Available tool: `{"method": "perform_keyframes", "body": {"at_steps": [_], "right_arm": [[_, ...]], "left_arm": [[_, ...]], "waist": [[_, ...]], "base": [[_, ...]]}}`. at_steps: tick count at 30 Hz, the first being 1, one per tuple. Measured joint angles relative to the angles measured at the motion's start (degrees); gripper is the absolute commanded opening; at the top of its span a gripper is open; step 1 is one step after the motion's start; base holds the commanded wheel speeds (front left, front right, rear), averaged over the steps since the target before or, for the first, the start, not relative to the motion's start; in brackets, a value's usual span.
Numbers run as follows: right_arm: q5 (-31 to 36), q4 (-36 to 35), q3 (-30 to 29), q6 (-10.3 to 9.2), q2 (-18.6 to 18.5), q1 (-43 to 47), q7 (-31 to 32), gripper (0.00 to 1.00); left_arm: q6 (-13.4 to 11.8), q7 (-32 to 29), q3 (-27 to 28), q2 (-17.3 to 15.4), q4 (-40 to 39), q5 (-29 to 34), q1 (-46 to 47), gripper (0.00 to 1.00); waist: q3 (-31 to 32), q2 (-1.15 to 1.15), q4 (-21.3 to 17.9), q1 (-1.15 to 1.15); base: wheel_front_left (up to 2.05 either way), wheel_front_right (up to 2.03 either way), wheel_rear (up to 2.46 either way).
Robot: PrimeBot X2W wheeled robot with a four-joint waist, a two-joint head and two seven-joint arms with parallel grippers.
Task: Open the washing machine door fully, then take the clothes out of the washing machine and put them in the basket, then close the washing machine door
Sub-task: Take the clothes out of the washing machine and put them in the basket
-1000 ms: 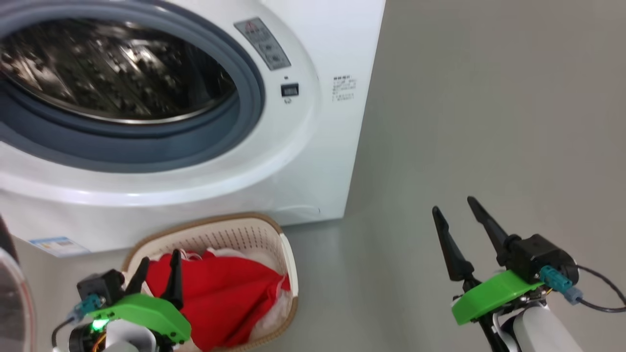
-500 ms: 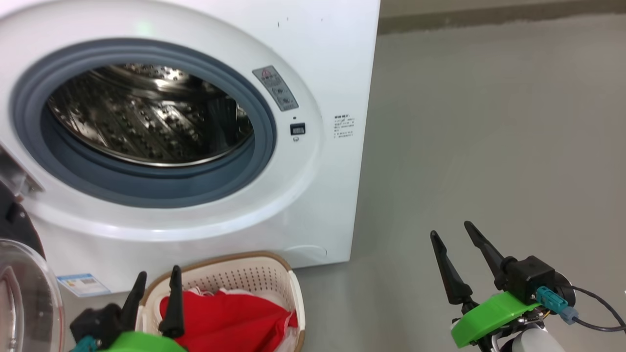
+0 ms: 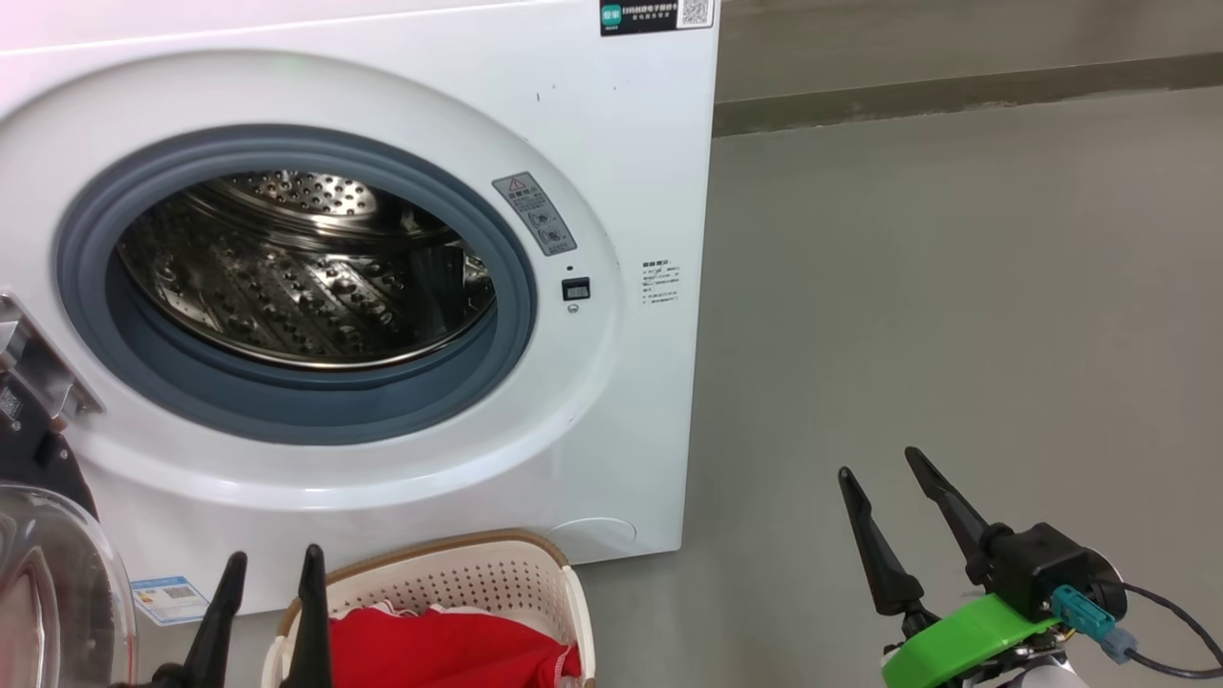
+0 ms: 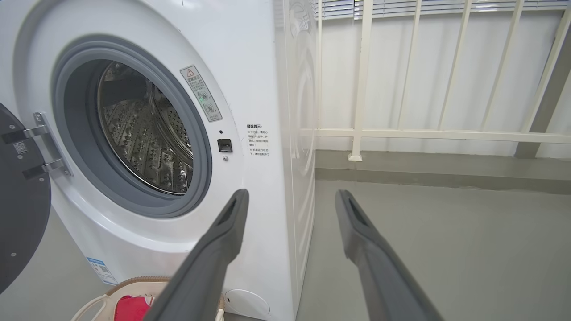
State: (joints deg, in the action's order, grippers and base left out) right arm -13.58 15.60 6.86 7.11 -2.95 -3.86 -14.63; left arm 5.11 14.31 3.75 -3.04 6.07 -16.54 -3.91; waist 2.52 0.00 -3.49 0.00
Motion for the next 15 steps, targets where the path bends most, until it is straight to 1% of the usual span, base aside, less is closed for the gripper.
{"method": "perform_keyframes", "body": {"at_steps": [5, 15], "right_arm": [[0.1, -0.9, -0.6, 0.00, 0.0, 0.8, 0.0, 1.00], [0.6, -1.7, -0.7, 0.00, 0.0, 1.5, 0.0, 1.00]], "left_arm": [[0.0, 0.0, 0.8, 0.2, -1.4, 0.7, -2.2, 1.00], [0.0, 0.0, 1.9, 0.3, -1.7, 0.8, -3.0, 1.00]], "waist": [[0.3, 0.00, 0.1, 0.00], [0.4, 0.00, 0.3, 0.00]], "base": [[0.00, 0.00, 0.00], [0.00, 0.00, 0.00]]}}
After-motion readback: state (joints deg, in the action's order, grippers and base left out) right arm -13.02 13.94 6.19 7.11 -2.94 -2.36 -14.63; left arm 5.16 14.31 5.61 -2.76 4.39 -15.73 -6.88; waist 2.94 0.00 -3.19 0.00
